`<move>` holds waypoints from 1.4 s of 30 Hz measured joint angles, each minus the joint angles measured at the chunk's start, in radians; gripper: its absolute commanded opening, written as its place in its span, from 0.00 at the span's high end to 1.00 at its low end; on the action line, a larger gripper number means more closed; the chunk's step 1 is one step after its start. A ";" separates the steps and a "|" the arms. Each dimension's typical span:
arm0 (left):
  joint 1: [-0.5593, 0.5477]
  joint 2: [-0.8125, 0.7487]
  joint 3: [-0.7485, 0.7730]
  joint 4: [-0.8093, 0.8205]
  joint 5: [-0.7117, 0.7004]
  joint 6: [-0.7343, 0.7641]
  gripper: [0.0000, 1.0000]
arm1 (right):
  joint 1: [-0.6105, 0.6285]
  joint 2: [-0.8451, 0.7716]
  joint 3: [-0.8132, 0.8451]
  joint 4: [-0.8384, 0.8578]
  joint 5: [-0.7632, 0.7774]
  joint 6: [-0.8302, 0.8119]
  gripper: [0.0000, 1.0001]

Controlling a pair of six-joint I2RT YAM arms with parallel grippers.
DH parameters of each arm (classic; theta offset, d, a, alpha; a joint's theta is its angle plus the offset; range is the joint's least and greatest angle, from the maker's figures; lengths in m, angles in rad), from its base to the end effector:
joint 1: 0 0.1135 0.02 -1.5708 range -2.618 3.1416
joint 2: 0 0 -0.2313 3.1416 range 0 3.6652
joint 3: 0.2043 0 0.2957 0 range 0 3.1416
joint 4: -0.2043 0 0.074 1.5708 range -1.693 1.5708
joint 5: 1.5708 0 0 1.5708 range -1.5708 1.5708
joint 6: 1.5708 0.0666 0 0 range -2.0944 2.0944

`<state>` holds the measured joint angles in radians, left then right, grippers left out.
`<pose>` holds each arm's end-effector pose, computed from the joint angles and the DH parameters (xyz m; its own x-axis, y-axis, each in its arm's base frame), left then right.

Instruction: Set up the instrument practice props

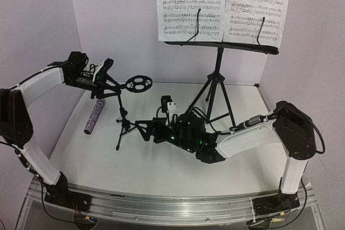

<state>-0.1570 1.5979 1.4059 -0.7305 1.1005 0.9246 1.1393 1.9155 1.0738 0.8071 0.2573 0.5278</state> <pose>0.3708 -0.1188 0.2653 0.0070 0.3652 -0.9309 0.9914 0.1193 0.0542 0.2137 0.4236 0.1504 -0.4013 0.2929 -0.8678 -0.6597 0.5648 0.4957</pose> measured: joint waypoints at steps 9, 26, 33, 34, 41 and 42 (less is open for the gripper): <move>0.000 0.009 0.015 -0.042 -0.031 0.003 0.00 | 0.000 -0.012 -0.023 -0.008 0.001 -0.031 0.05; 0.139 -0.125 0.017 0.034 -0.597 -0.663 0.33 | 0.000 -0.171 -0.057 -0.140 -0.028 -0.092 0.05; 0.073 0.100 0.115 0.016 -0.984 -0.815 0.26 | 0.000 -0.205 -0.063 -0.175 -0.037 -0.124 0.05; 0.072 0.149 0.137 0.018 -1.018 -0.823 0.25 | 0.000 -0.206 -0.067 -0.177 -0.037 -0.126 0.05; 0.074 0.455 0.260 0.017 -1.177 -0.836 0.26 | 0.001 -0.245 -0.116 -0.198 -0.036 -0.134 0.06; 0.074 0.478 0.266 0.017 -1.185 -0.836 0.27 | 0.001 -0.253 -0.121 -0.200 -0.035 -0.135 0.06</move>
<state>-0.0830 2.0764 1.6718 -0.7130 -0.0846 0.0887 1.1407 1.6628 0.9531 0.6074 0.2224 0.3925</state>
